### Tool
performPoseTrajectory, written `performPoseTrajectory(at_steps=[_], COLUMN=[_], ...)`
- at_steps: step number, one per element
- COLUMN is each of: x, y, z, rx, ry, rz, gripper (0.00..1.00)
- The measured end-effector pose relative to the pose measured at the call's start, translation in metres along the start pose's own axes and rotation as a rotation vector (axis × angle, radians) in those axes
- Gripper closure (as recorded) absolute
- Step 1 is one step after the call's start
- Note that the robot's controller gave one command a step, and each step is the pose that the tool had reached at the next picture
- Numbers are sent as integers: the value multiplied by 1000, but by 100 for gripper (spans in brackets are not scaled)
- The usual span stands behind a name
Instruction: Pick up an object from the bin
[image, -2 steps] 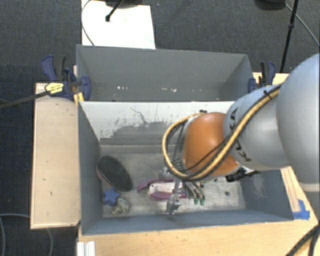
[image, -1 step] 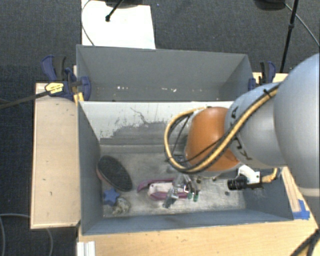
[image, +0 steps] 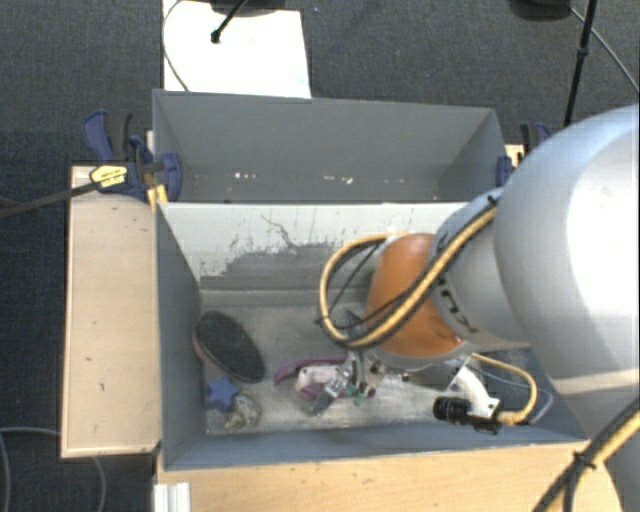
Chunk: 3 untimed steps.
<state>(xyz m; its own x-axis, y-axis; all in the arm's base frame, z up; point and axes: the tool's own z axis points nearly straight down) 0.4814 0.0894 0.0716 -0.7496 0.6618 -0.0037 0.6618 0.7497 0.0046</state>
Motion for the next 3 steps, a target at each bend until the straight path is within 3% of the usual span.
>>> performPoseTrajectory(at_steps=[1, 2, 3], x=[32, 30, 28], y=[38, 39, 40], z=[0, -2, -22], rx=[-3, -7, 0], ry=[-4, -8, -2], rz=[183, 182, 176], gripper=[0, 100, 100])
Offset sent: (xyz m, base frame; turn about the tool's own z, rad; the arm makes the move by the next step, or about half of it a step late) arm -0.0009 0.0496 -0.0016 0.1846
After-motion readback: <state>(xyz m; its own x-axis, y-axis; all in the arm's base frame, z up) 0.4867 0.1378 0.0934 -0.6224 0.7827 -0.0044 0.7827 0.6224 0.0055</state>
